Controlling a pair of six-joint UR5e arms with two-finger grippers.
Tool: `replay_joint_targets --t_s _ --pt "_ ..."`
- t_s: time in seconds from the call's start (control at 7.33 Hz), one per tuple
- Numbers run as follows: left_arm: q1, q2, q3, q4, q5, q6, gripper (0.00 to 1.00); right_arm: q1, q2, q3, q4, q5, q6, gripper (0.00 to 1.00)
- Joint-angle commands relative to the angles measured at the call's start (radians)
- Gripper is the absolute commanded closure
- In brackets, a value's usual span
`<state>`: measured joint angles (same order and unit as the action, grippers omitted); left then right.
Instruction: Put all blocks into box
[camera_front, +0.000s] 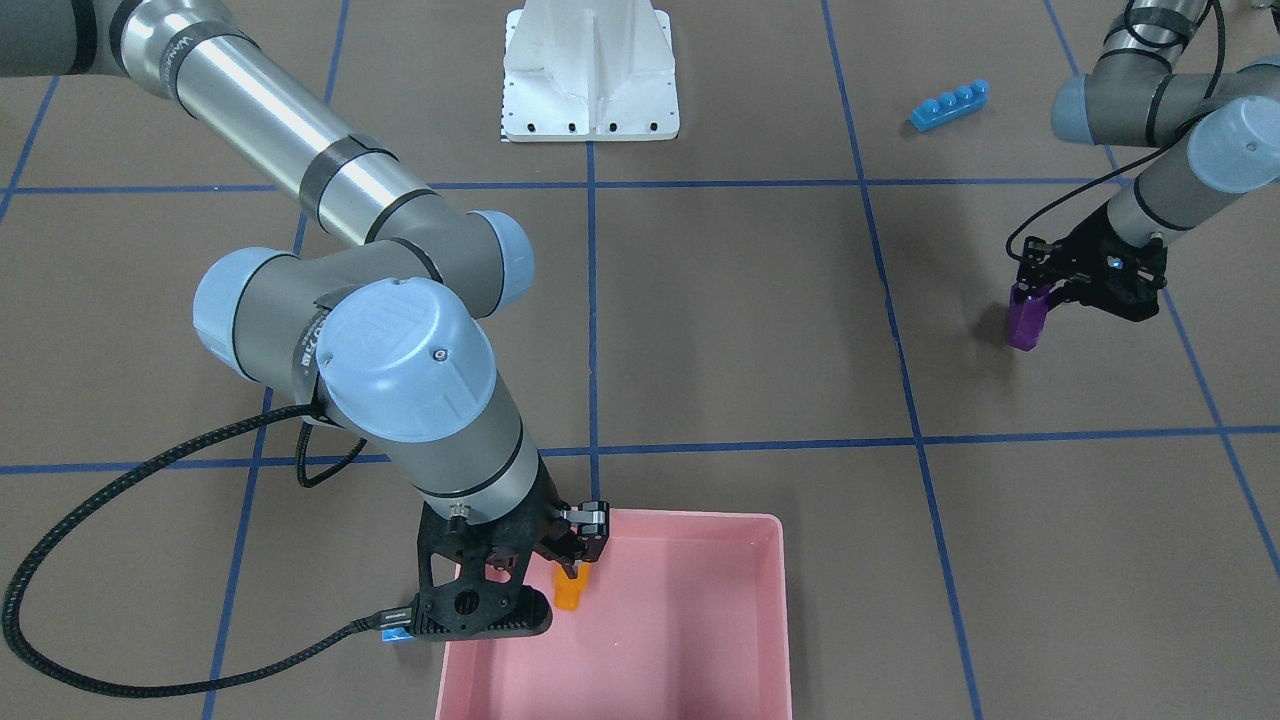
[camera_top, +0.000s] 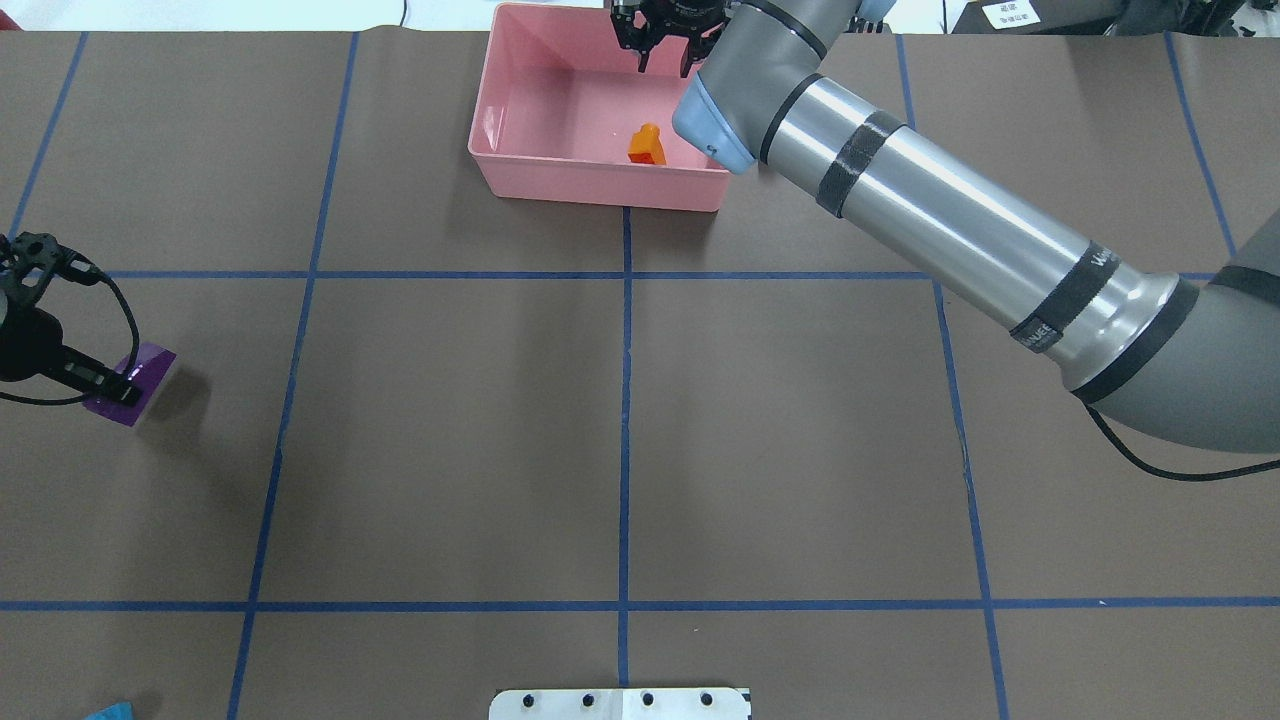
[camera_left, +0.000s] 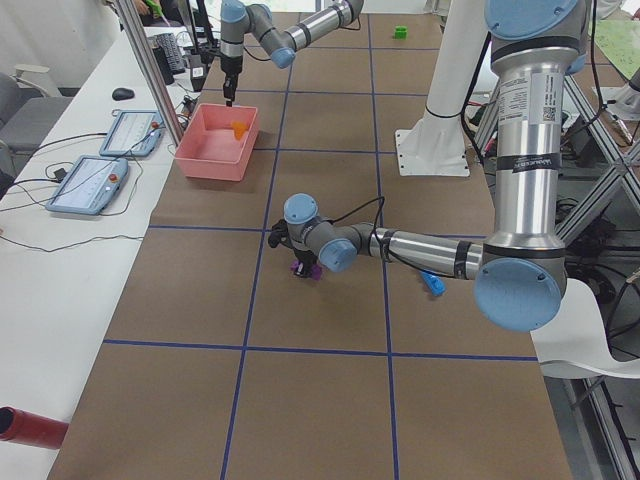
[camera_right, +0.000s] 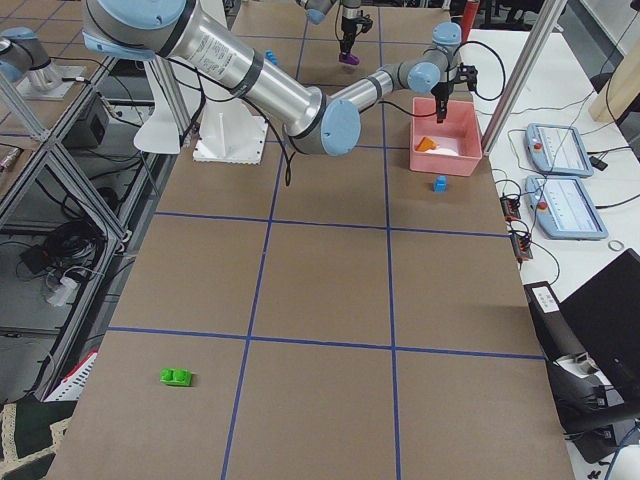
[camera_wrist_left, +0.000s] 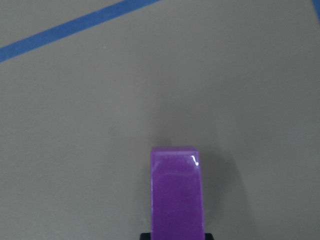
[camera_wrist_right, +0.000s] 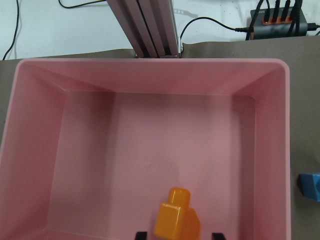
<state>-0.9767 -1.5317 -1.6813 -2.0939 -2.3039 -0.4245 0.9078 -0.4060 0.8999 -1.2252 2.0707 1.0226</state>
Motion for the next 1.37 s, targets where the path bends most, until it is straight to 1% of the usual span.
replay_joint_targets --t_s 0.0,0.14,0.27,0.41,0.55,0.68,0.82,0.96,1.09,1.23 --pt "-0.159 -0.060 -0.021 0.090 -0.182 0.000 1.00 0.070 0.000 0.011 -0.011 0.087 -0.019 0.01" --pt "-0.239 -0.158 -0.046 0.201 -0.230 0.000 1.00 0.136 -0.019 0.031 -0.039 0.188 -0.024 0.01" --pt "-0.247 -0.207 -0.101 0.288 -0.230 -0.102 1.00 0.157 -0.092 0.145 -0.134 0.200 -0.077 0.01" --pt "-0.247 -0.334 -0.104 0.290 -0.224 -0.332 1.00 0.155 -0.167 0.260 -0.281 0.162 -0.223 0.01" --pt "-0.244 -0.428 -0.092 0.288 -0.217 -0.508 1.00 0.143 -0.222 0.319 -0.333 0.070 -0.345 0.01" --pt "-0.241 -0.515 -0.077 0.295 -0.188 -0.628 1.00 0.100 -0.276 0.336 -0.294 0.001 -0.373 0.01" --pt "-0.200 -0.600 -0.043 0.293 -0.122 -0.737 1.00 0.076 -0.283 0.282 -0.163 -0.020 -0.363 0.01" --pt "-0.139 -0.690 0.003 0.293 -0.029 -0.823 1.00 0.038 -0.283 0.217 -0.054 -0.059 -0.337 0.01" --pt "-0.096 -0.744 0.032 0.288 0.024 -0.873 1.00 0.019 -0.280 0.173 0.008 -0.111 -0.328 0.01" --pt "-0.064 -0.772 0.047 0.288 0.058 -0.905 1.00 0.019 -0.286 0.157 0.039 -0.115 -0.328 0.01"
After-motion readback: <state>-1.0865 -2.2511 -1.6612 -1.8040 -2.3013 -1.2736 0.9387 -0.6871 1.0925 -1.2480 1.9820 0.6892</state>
